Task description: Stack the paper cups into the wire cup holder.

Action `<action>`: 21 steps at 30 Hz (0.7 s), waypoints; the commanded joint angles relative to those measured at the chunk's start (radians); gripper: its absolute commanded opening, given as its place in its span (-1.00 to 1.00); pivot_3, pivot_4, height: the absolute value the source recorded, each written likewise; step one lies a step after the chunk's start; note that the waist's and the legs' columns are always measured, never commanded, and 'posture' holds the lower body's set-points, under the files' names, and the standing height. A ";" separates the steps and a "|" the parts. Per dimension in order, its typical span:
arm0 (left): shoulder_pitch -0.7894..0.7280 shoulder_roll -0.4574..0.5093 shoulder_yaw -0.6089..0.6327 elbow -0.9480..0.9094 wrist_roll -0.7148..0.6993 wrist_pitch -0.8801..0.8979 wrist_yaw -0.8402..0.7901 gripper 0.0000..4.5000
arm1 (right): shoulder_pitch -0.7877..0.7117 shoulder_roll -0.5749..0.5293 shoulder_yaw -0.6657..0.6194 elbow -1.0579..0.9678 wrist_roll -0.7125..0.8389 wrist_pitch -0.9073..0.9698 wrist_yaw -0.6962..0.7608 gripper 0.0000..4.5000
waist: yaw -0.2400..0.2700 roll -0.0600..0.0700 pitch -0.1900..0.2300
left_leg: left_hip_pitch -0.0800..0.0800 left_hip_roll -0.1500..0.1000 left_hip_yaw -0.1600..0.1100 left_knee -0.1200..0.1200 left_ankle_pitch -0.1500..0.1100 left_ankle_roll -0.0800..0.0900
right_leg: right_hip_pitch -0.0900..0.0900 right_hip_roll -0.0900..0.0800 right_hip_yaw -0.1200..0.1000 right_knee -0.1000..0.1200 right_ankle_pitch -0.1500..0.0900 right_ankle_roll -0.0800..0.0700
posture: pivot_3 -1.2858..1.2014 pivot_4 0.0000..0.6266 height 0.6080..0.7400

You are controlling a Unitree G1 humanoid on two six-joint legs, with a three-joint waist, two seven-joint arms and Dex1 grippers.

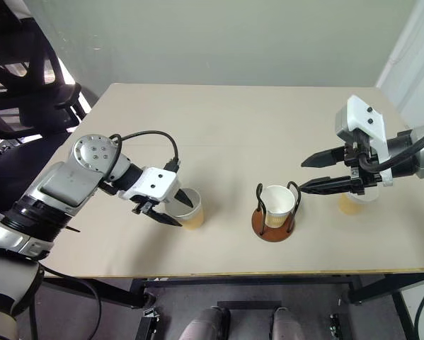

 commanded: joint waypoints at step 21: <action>-0.448 -0.203 0.023 0.291 -0.155 0.030 -0.032 -0.98 | 0.143 -0.060 -0.017 0.060 -0.144 -0.309 0.138 0.19 | 0.004 -0.002 0.001 | -0.003 -0.001 0.000 0.008 -0.002 0.002 | 0.003 0.000 0.000 0.000 0.000 0.004 | 0.03 -0.52 1.00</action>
